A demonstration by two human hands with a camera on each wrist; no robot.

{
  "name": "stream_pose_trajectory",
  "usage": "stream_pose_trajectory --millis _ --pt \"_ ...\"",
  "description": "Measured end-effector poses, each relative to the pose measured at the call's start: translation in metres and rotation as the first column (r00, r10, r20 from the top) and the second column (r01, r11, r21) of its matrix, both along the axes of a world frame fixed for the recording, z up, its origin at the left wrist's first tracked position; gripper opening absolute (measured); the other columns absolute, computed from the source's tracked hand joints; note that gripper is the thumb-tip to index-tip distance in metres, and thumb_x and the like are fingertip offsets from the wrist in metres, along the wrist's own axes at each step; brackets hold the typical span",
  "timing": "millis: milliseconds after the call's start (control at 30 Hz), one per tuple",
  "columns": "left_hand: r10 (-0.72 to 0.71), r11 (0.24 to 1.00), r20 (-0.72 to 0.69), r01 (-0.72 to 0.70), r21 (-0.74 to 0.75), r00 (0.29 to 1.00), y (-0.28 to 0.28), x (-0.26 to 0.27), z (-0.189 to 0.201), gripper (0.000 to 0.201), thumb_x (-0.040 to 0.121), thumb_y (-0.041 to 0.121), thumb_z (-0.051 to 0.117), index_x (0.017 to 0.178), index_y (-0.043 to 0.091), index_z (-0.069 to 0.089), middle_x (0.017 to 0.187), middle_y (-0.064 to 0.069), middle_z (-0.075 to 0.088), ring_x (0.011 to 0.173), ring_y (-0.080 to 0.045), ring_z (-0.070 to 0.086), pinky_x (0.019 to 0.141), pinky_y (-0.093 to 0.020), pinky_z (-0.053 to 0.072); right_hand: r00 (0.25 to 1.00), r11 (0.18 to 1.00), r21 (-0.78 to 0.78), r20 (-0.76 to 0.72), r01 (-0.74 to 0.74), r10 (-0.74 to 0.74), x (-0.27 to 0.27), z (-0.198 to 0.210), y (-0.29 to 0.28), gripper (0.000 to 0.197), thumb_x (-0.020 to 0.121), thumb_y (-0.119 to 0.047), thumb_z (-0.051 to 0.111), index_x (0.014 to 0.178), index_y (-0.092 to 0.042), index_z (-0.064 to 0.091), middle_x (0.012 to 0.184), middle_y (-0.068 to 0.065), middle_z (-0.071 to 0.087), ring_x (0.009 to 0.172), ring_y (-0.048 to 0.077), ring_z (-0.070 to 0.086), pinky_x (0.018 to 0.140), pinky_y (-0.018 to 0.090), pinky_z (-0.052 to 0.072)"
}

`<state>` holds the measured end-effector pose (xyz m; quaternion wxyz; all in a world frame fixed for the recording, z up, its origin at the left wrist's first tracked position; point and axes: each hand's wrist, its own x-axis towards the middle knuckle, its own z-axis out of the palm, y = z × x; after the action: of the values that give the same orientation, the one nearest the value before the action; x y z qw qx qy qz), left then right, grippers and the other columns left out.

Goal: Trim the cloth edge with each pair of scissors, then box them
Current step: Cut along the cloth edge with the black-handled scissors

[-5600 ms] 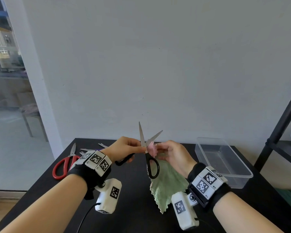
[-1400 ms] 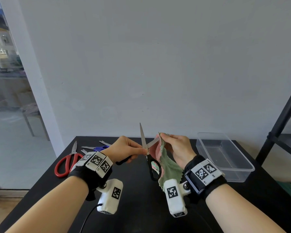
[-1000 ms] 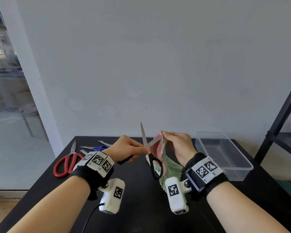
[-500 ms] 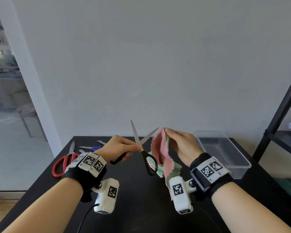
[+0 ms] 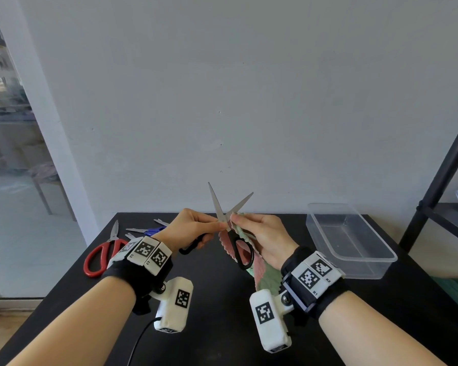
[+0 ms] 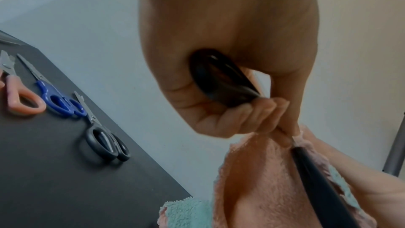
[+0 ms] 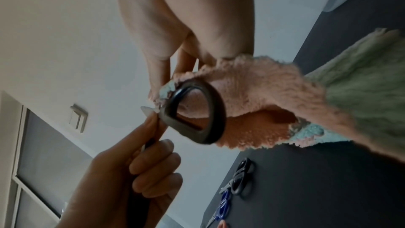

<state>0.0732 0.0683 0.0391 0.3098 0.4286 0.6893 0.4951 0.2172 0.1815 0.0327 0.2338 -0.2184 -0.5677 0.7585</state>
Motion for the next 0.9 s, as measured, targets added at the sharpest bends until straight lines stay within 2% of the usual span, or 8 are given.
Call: stream_pose_trajectory --millis 167,233,300,367,500,667,800,900 --pt "-0.007 1.000 -0.031 0.007 -0.006 1.000 0.001 0.001 0.000 0.038 0.087 0.021 0.067 0.052 0.009 0.062 0.046 -0.005 0.046 0.039 -0.014 0.040 0.039 -0.017 0.035 1.000 1.000 0.028 0.018 -0.006 0.005 0.000 0.001 0.000 0.017 0.084 -0.008 0.069 0.089 0.008 0.071 0.080 0.021 0.070 0.066 0.028 0.067 0.055 0.028 0.057" --pt "0.008 1.000 -0.017 -0.007 0.002 1.000 0.001 0.002 0.000 0.037 0.087 0.021 0.067 0.051 0.013 0.066 0.045 -0.004 0.047 0.038 -0.013 0.040 0.039 -0.016 0.035 0.999 0.999 0.036 0.023 0.033 -0.034 -0.001 0.000 0.003 0.020 0.082 -0.011 0.073 0.092 0.006 0.072 0.084 0.021 0.072 0.071 0.028 0.070 0.064 0.032 0.059" --pt "0.024 1.000 -0.003 -0.024 0.011 1.000 0.001 0.001 -0.001 0.036 0.086 0.020 0.068 0.050 0.019 0.069 0.044 -0.002 0.047 0.038 -0.012 0.040 0.039 -0.016 0.036 0.994 0.994 0.030 0.020 0.106 -0.107 -0.004 -0.003 0.007 0.022 0.079 -0.015 0.076 0.092 0.003 0.073 0.093 0.023 0.073 0.081 0.031 0.071 0.082 0.041 0.059" --pt "0.045 0.999 0.003 -0.045 0.001 0.999 0.001 0.001 -0.003 0.027 0.084 0.021 0.070 0.057 0.017 0.073 0.044 -0.002 0.047 0.037 -0.012 0.040 0.039 -0.017 0.035 0.985 0.985 -0.005 0.009 0.175 -0.175 -0.005 -0.004 0.010 0.016 0.080 -0.016 0.076 0.086 -0.002 0.075 0.092 0.020 0.073 0.083 0.029 0.070 0.089 0.042 0.056" --pt "0.061 0.998 0.015 -0.061 -0.021 0.998 0.000 -0.001 -0.006 0.017 0.083 0.022 0.071 0.075 0.009 0.077 0.045 -0.002 0.048 0.039 -0.014 0.041 0.041 -0.018 0.036 0.981 0.977 -0.099 -0.018 0.189 -0.192 -0.003 -0.003 0.014 0.012 0.084 -0.015 0.071 0.086 -0.004 0.074 0.086 0.014 0.073 0.077 0.020 0.070 0.079 0.031 0.058" --pt "0.087 0.996 0.014 -0.087 -0.006 0.996 0.000 -0.001 -0.003 0.018 0.084 0.020 0.070 0.079 0.003 0.076 0.045 -0.001 0.049 0.038 -0.012 0.041 0.040 -0.017 0.037 0.997 0.990 -0.129 -0.068 -0.052 0.044 -0.001 0.003 0.006 0.014 0.087 -0.002 0.063 0.093 0.010 0.067 0.081 0.018 0.065 0.074 0.026 0.065 0.064 0.030 0.058" --pt "0.071 0.997 -0.023 -0.072 -0.030 0.997 0.001 -0.003 -0.002 0.032 0.084 0.022 0.070 0.084 -0.010 0.070 0.045 -0.002 0.048 0.039 -0.014 0.041 0.041 -0.019 0.037 0.994 0.992 -0.070 -0.030 -0.108 0.106 -0.001 0.004 0.004 0.027 0.085 0.005 0.063 0.111 0.013 0.063 0.100 0.029 0.064 0.088 0.036 0.064 0.081 0.044 0.058" --pt "0.047 0.998 -0.031 -0.048 -0.042 0.998 0.002 0.001 0.000 0.026 0.086 0.019 0.069 0.085 -0.008 0.072 0.043 -0.001 0.049 0.038 -0.012 0.041 0.042 -0.018 0.037 0.995 0.995 -0.023 -0.007 -0.098 0.098 -0.003 0.003 0.000 0.023 0.085 0.003 0.065 0.107 0.007 0.067 0.098 0.030 0.063 0.084 0.037 0.061 0.073 0.039 0.058"
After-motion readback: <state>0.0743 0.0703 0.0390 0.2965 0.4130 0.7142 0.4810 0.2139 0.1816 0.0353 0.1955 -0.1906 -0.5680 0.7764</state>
